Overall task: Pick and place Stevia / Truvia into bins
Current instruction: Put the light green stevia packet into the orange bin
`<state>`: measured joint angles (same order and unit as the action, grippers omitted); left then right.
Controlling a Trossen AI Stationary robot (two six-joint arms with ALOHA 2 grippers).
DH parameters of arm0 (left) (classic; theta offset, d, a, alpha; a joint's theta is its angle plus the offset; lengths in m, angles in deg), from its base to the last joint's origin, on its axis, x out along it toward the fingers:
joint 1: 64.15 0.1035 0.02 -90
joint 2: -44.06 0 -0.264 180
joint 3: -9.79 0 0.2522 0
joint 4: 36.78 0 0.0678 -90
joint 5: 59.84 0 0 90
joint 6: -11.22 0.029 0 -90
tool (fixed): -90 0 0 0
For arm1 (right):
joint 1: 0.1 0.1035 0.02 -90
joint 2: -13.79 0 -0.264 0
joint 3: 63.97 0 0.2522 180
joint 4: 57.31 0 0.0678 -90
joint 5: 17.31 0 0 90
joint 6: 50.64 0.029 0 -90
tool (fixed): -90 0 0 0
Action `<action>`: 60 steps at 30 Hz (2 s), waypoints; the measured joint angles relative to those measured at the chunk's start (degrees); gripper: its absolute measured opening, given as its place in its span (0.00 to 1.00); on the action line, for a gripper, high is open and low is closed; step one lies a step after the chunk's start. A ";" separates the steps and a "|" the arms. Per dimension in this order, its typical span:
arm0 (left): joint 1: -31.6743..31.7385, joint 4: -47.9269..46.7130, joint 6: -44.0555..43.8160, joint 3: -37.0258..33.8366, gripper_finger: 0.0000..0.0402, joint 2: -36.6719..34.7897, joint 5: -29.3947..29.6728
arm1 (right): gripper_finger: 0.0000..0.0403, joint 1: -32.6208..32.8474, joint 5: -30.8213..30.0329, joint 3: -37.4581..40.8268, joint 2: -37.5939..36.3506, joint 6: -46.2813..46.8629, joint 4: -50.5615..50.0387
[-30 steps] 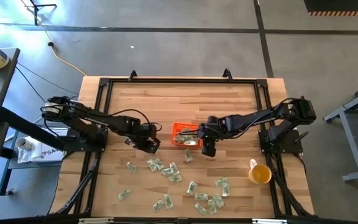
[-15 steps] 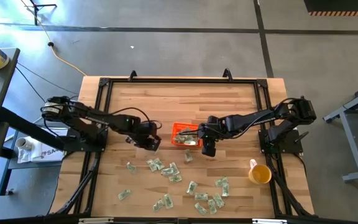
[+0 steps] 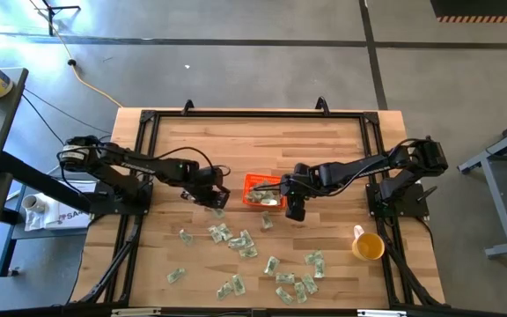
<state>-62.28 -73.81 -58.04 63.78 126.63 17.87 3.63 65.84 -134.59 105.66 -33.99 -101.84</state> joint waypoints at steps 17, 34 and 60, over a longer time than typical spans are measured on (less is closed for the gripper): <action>0.00 2.85 5.69 3.41 0.06 -0.68 -1.48 | 0.37 0.20 -0.29 0.00 -0.01 3.22 -0.50; 6.88 4.80 22.70 19.47 0.07 6.44 7.16 | 0.33 8.78 -13.14 -0.07 -4.38 15.07 -11.82; -8.22 -22.50 27.71 19.43 0.34 1.23 11.60 | 0.33 6.59 -1.00 10.86 -6.19 14.34 2.41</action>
<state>-70.50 -96.31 -30.34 83.21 127.86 29.48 10.22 64.84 -123.73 99.48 -19.65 -99.43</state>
